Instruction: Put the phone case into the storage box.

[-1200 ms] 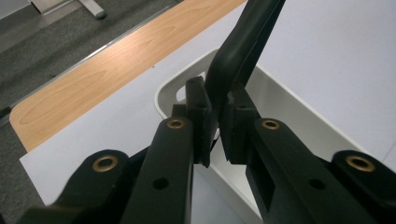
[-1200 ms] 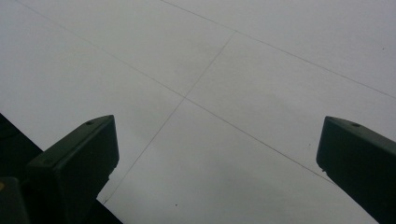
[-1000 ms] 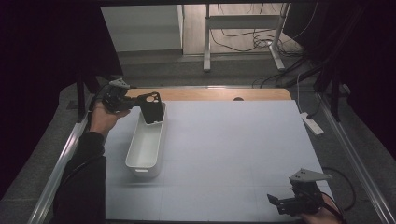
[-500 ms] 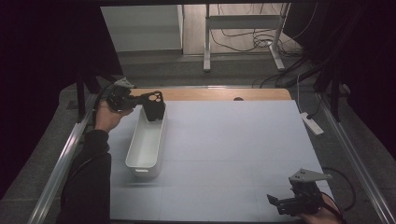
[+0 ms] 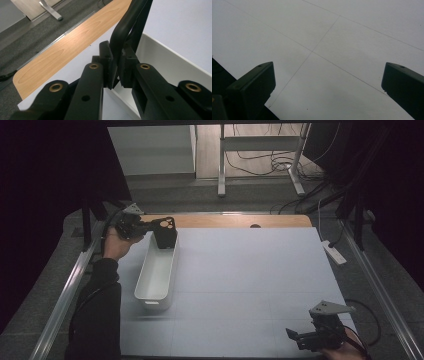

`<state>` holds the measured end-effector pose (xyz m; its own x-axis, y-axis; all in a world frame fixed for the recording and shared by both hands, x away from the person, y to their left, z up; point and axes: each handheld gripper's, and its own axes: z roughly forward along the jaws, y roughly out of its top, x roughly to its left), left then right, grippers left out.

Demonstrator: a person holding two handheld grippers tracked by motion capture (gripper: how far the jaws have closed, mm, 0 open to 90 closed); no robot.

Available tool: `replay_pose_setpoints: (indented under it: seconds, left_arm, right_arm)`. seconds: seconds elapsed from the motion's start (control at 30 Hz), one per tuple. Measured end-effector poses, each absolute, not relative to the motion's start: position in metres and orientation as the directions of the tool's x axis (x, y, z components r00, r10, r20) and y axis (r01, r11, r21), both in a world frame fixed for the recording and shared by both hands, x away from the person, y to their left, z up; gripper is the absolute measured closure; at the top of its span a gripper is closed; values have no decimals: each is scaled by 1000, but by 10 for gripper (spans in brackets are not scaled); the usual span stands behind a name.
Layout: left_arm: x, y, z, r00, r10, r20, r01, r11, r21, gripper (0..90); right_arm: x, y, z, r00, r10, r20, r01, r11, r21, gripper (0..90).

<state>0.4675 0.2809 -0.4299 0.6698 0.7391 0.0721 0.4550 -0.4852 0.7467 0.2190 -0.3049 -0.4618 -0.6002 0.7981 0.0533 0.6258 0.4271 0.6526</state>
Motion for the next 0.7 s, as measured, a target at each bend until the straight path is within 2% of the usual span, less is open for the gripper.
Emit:
replay_pose_setpoints:
  seconds: [0.37, 0.43, 0.7]
  left_arm:
    - [474, 282, -436, 631, 772, 73, 465, -452, 761, 780]
    - [475, 282, -437, 623, 779, 75, 472, -451, 758, 726]
    - [476, 283, -443, 594, 803, 52, 493, -414, 765, 654]
  right_arm:
    - [219, -305, -462, -602, 797, 54, 625, 428, 653, 0]
    - [219, -304, -462, -602, 797, 56, 627, 428, 651, 0]
    - [219, -305, -462, -605, 795, 55, 623, 429, 654, 0]
